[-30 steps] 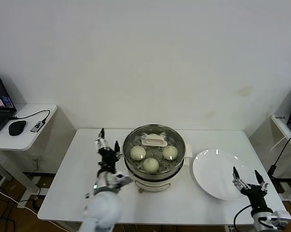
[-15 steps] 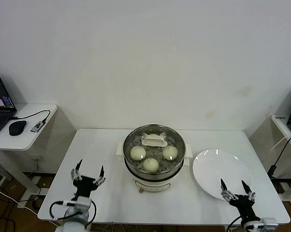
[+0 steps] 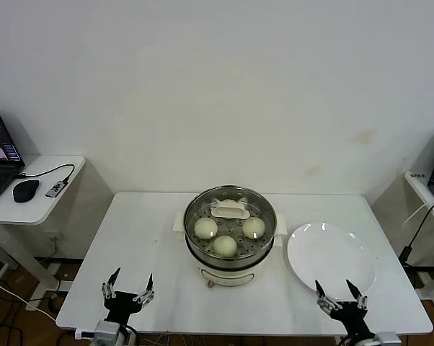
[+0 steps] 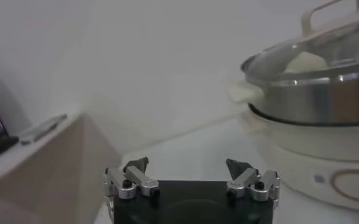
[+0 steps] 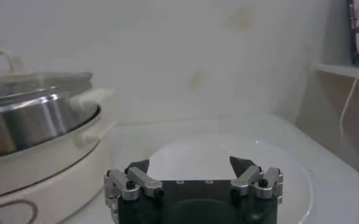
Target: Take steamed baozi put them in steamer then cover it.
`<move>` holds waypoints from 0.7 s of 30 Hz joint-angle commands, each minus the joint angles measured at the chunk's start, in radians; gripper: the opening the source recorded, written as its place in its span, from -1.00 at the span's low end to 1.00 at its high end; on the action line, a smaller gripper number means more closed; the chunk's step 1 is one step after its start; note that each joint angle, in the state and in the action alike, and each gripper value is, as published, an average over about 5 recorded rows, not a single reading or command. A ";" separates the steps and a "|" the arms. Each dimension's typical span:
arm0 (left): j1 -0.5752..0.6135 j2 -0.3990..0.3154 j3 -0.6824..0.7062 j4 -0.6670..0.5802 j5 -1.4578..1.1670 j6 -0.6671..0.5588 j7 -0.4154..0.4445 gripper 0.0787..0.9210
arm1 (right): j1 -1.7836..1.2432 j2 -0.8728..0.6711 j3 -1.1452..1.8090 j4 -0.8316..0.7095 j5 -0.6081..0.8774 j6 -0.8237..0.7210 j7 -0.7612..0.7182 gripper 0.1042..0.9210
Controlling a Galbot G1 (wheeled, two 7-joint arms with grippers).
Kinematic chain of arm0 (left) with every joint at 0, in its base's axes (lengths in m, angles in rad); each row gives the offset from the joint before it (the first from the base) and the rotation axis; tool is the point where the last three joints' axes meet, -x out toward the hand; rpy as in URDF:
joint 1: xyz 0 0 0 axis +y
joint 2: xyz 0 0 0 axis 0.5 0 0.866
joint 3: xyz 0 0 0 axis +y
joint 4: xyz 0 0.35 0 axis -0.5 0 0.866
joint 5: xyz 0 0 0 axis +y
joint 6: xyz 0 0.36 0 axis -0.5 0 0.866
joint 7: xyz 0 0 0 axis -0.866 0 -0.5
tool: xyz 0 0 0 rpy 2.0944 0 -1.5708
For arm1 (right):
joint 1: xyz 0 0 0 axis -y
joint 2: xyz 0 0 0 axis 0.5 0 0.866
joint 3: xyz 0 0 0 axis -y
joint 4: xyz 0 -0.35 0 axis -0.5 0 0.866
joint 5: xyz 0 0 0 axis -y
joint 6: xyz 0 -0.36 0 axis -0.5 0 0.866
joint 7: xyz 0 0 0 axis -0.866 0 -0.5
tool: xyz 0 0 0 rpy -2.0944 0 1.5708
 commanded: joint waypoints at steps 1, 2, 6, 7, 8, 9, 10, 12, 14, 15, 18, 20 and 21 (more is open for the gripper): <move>0.050 -0.004 -0.019 -0.016 -0.061 -0.013 0.022 0.77 | -0.021 0.011 -0.017 0.012 -0.025 -0.015 0.017 0.76; 0.049 -0.004 -0.019 -0.017 -0.061 -0.013 0.024 0.77 | -0.022 0.012 -0.015 0.011 -0.027 -0.013 0.015 0.76; 0.049 -0.001 -0.014 -0.018 -0.061 -0.012 0.029 0.77 | -0.029 0.015 0.002 0.015 -0.043 -0.007 -0.014 0.76; 0.049 -0.001 -0.013 -0.018 -0.060 -0.012 0.029 0.77 | -0.030 0.014 0.005 0.017 -0.048 -0.008 -0.022 0.76; 0.049 0.000 -0.012 -0.017 -0.059 -0.012 0.030 0.77 | -0.030 0.014 0.008 0.019 -0.053 -0.010 -0.027 0.76; 0.050 0.000 -0.011 -0.016 -0.057 -0.012 0.030 0.77 | -0.029 0.013 0.010 0.020 -0.058 -0.012 -0.031 0.76; 0.050 0.000 -0.010 -0.016 -0.056 -0.012 0.030 0.77 | -0.029 0.013 0.011 0.021 -0.063 -0.014 -0.035 0.76; 0.051 0.001 -0.008 -0.016 -0.053 -0.013 0.030 0.77 | -0.027 0.013 0.014 0.021 -0.074 -0.014 -0.040 0.76; 0.052 0.002 -0.006 -0.016 -0.051 -0.013 0.031 0.77 | -0.027 0.016 0.017 0.023 -0.086 -0.014 -0.045 0.76; 0.052 0.003 -0.005 -0.016 -0.048 -0.014 0.031 0.77 | -0.027 0.018 0.018 0.024 -0.091 -0.013 -0.048 0.76; 0.050 0.003 -0.003 -0.011 -0.026 -0.019 0.030 0.77 | -0.029 0.024 0.021 0.024 -0.101 -0.012 -0.051 0.76; 0.048 0.002 -0.002 -0.009 -0.015 -0.023 0.029 0.77 | -0.030 0.027 0.023 0.024 -0.103 -0.010 -0.051 0.76; 0.047 0.001 -0.002 -0.009 -0.015 -0.025 0.029 0.77 | -0.030 0.027 0.024 0.024 -0.103 -0.010 -0.052 0.76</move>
